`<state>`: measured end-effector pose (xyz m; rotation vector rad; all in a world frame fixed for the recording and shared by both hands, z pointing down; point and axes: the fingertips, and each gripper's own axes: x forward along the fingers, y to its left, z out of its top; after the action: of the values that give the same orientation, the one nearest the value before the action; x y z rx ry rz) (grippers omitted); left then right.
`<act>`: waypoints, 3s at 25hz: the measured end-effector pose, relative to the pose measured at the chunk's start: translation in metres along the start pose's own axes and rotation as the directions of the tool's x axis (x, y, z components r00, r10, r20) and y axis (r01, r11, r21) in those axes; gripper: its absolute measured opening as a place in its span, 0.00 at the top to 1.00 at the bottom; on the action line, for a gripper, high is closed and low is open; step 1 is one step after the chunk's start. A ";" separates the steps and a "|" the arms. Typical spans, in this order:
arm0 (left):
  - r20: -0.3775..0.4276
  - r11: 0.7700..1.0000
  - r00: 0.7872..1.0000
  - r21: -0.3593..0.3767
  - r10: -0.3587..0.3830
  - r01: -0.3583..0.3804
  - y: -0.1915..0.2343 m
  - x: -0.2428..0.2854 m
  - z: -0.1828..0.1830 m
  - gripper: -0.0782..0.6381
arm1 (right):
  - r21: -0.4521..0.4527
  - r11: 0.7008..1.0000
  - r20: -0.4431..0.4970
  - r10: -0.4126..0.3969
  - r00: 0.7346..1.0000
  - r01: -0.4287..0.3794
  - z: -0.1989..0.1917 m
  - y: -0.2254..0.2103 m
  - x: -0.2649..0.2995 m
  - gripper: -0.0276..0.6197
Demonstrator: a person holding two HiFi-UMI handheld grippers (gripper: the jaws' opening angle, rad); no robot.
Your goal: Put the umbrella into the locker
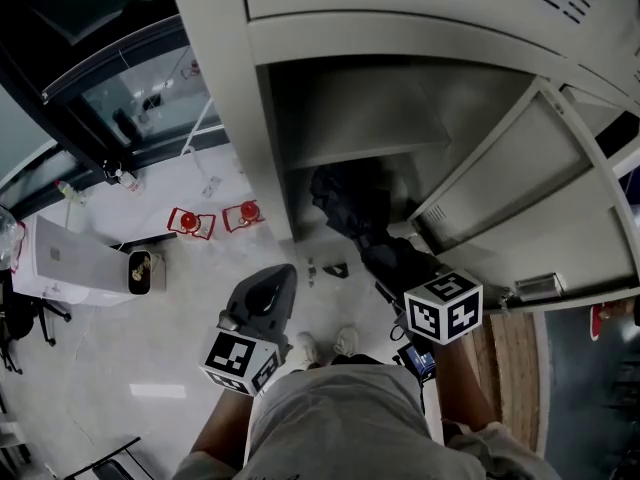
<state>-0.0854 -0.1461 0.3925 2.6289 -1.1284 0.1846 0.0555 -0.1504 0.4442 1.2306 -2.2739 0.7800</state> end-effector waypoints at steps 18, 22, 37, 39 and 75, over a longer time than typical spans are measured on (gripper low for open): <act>-0.055 1.000 0.998 -0.001 -0.003 0.003 0.017 0.007 -0.005 0.87 | -0.012 1.000 -0.049 -0.023 0.999 0.022 0.021 -0.031 0.048 0.64; -0.063 1.000 0.998 -0.004 -0.001 0.001 0.020 0.007 -0.008 0.87 | -0.012 0.999 -0.069 -0.033 0.997 0.032 0.020 -0.038 0.060 0.64; -0.053 1.000 0.999 -0.007 0.015 -0.015 0.031 0.010 -0.006 0.87 | -0.029 0.998 -0.107 -0.060 0.992 0.058 0.024 -0.053 0.086 0.64; -0.060 1.000 0.998 -0.010 0.013 -0.014 0.031 0.009 -0.009 0.87 | -0.035 0.997 -0.113 -0.065 0.991 0.062 0.025 -0.054 0.088 0.64; -0.049 0.999 0.998 -0.039 0.030 -0.032 0.036 0.003 -0.013 0.87 | -0.211 0.971 -0.162 -0.145 0.976 0.110 0.025 -0.048 0.102 0.55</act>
<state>-0.1096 -0.1679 0.4129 2.5594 -1.1454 0.2276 0.0420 -0.2502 0.5012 1.1536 -2.0520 0.5720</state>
